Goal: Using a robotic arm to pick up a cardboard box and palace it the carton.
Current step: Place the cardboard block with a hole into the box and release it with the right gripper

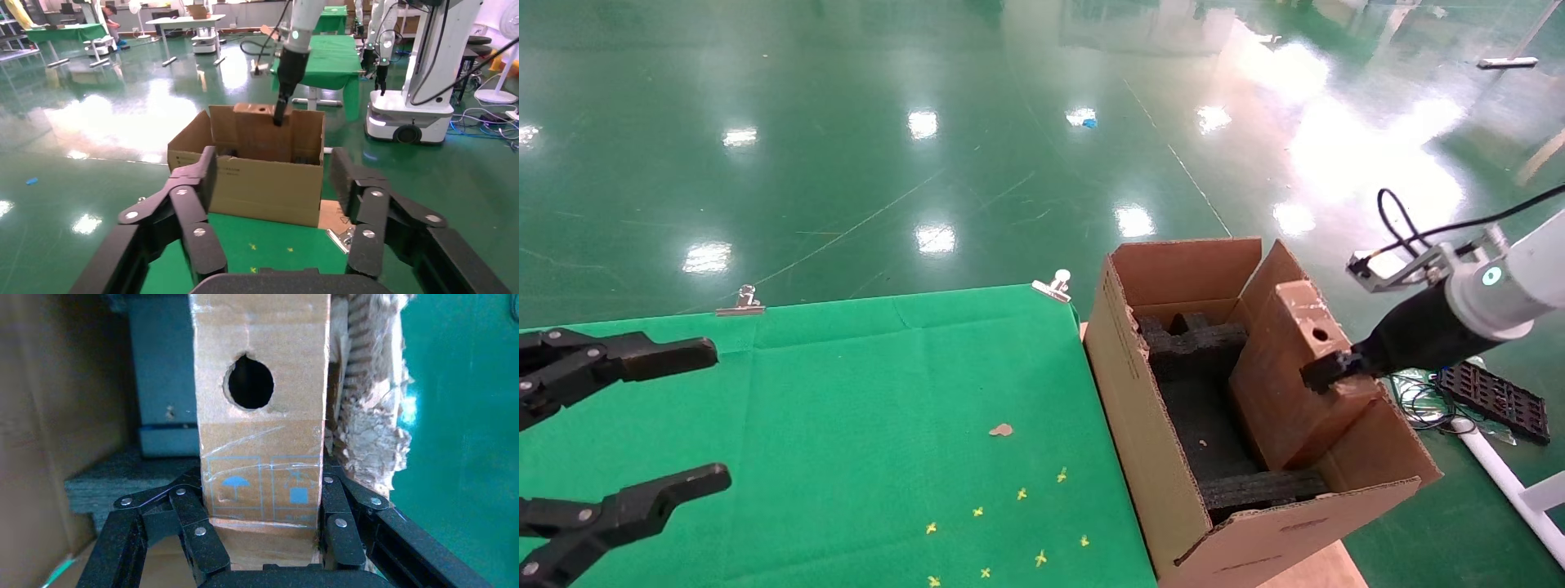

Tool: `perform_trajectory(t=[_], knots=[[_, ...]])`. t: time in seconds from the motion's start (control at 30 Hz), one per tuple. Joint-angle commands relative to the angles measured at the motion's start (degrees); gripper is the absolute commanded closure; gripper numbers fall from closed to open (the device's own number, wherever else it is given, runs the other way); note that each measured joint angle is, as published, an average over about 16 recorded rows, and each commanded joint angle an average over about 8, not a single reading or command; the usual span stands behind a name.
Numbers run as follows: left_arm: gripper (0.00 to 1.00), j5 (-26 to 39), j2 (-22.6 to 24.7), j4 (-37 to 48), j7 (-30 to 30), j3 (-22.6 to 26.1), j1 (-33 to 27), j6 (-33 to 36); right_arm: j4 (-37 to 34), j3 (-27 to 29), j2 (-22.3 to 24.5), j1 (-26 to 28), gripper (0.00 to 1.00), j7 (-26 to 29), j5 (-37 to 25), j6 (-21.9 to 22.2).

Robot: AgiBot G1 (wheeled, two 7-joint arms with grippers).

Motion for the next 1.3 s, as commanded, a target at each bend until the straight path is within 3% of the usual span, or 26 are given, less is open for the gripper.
perform_trajectory(t=[0.03, 0.9, 0.93, 1.17, 1.2, 1.3], knots=[[0.00, 0.00, 0.00, 0.00, 0.00, 0.01, 0.00, 0.00, -1.21, 0.10, -0.59, -1.55, 1.00, -0.05, 0.30, 0.55], [0.00, -0.07, -0.04, 0.00, 0.05, 0.10, -0.02, -0.04, -6.01, 4.05, -6.17, -18.92, 1.00, -3.72, 6.33, 16.34], [0.00, -0.07, -0.04, 0.00, 0.05, 0.10, -0.02, -0.04, -5.97, 4.41, -6.13, -19.44, 0.95, -4.14, 6.85, 16.81], [0.00, -0.08, -0.05, 0.00, 0.06, 0.12, -0.03, -0.05, -6.24, 5.61, -6.07, -20.80, 0.07, -6.44, 8.58, 17.38], [0.00, -0.09, -0.05, 0.00, 0.06, 0.12, -0.03, -0.05, -6.38, 5.66, -6.08, -20.76, 0.00, -6.57, 8.66, 17.26], [0.00, -0.09, -0.06, 0.00, 0.07, 0.13, -0.03, -0.06, -6.85, 5.72, -6.13, -20.47, 0.00, -6.80, 8.74, 16.94]])
